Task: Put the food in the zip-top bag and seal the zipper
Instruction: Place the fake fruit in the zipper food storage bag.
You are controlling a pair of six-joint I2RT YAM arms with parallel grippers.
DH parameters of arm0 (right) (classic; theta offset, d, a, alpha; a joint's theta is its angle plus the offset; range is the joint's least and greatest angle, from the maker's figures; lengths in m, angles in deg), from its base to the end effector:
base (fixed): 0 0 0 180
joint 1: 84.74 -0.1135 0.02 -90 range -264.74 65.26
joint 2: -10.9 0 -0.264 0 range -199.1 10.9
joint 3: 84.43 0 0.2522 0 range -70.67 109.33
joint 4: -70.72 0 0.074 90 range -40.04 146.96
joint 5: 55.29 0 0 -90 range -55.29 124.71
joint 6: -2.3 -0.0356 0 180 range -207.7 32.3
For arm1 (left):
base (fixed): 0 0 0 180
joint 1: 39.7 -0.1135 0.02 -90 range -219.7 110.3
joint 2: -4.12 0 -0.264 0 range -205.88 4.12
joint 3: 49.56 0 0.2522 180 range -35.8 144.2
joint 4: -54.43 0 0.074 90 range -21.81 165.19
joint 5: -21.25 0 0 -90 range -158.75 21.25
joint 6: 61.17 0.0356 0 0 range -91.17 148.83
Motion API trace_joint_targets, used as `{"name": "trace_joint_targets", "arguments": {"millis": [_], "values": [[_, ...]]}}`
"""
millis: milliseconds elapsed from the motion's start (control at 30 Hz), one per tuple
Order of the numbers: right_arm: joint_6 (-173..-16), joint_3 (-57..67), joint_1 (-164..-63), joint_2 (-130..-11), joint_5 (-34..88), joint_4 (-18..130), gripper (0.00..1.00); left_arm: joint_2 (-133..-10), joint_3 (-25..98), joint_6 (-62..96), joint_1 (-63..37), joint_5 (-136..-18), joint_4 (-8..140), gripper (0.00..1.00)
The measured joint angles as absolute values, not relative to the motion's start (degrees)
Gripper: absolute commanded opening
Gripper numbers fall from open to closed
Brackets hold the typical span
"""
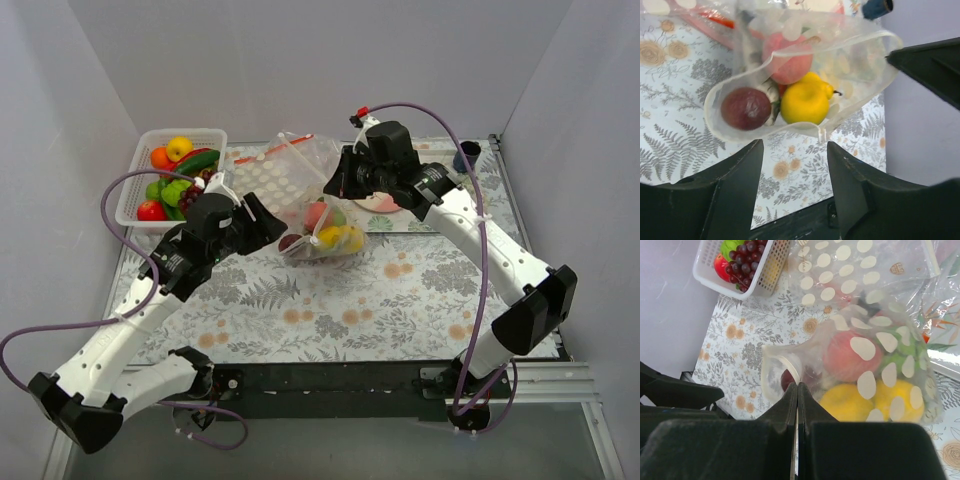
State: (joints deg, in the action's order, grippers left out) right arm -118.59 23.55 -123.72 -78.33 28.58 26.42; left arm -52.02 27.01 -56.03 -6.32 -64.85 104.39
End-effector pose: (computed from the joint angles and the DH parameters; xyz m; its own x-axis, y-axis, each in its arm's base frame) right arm 0.2728 0.2256 0.4114 -0.6473 0.1329 -0.7506 -0.4289 0.7506 0.5027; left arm 0.1721 -0.1105 0.3668 -0.5344 -0.8379 -0.1113 -0.3652 0.3476 -0.8636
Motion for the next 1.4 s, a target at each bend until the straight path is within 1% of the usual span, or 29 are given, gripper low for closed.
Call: {"name": "trace_joint_targets", "arguments": {"millis": [167,200,267,300,333,400,500,533,600,733,800,867,1000,1067,1167,1300,1400], "values": [[-118.61,24.27,-123.74,-79.43,28.49,25.76,0.01,-53.96,22.07,-56.53,-6.29,-64.11,104.15,0.55],[-118.61,24.81,-123.74,-79.76,28.52,25.39,0.01,-54.57,21.17,-56.60,-6.29,-64.06,104.24,0.60],[-118.59,25.71,-123.74,-80.35,28.52,25.15,0.01,-56.69,19.57,-56.88,-6.29,-63.80,104.15,0.63],[-118.59,25.95,-123.74,-80.45,28.52,25.13,0.01,-57.57,18.92,-57.08,-6.29,-63.54,103.91,0.71],[-118.59,25.99,-123.74,-80.48,28.52,25.11,0.01,-58.11,18.33,-57.16,-6.29,-63.34,103.67,0.73],[-118.59,26.08,-123.74,-80.45,28.52,24.86,0.01,-58.62,16.38,-57.38,-6.29,-62.95,102.45,0.73],[-118.61,26.08,-123.74,-80.45,28.52,24.60,0.01,-59.30,15.27,-57.78,-6.29,-61.99,101.27,0.70],[-118.61,26.08,-123.74,-80.45,28.49,24.47,0.01,-59.67,15.22,-57.82,-6.32,-61.68,100.64,0.62],[-118.64,25.99,-123.74,-80.41,28.49,24.43,0.01,-60.08,15.22,-58.06,-6.32,-61.27,99.06,0.52],[-118.75,25.40,-123.74,-79.84,28.32,24.49,0.01,-60.08,15.22,-58.39,-6.32,-60.61,97.01,0.54],[-118.79,25.08,-123.74,-79.36,28.30,24.32,0.01,-59.69,14.83,-58.50,-6.32,-60.83,95.54,0.64],[-118.81,25.08,-123.74,-79.03,28.28,24.34,0.01,-57.57,13.00,-58.43,-6.32,-61.62,93.58,0.69],[-118.81,25.08,-123.74,-78.68,28.10,24.41,0.01,-53.15,11.71,-59.24,-6.34,-62.07,93.42,0.72],[-118.81,25.08,-123.74,-78.66,28.10,24.38,0.01,-52.04,11.71,-60.53,-6.49,-61.44,93.64,0.72],[-118.81,25.08,-123.74,-78.66,28.08,24.38,0.01,-52.00,11.14,-62.82,-7.45,-60.46,93.99,0.66],[-118.83,24.62,-123.74,-78.31,27.93,24.45,0.01,-53.98,8.47,-64.94,-9.57,-60.76,92.94,0.55],[-118.83,24.09,-123.74,-77.90,27.82,24.34,0.01,-57.11,7.71,-65.71,-9.99,-60.83,91.89,0.34]]}}
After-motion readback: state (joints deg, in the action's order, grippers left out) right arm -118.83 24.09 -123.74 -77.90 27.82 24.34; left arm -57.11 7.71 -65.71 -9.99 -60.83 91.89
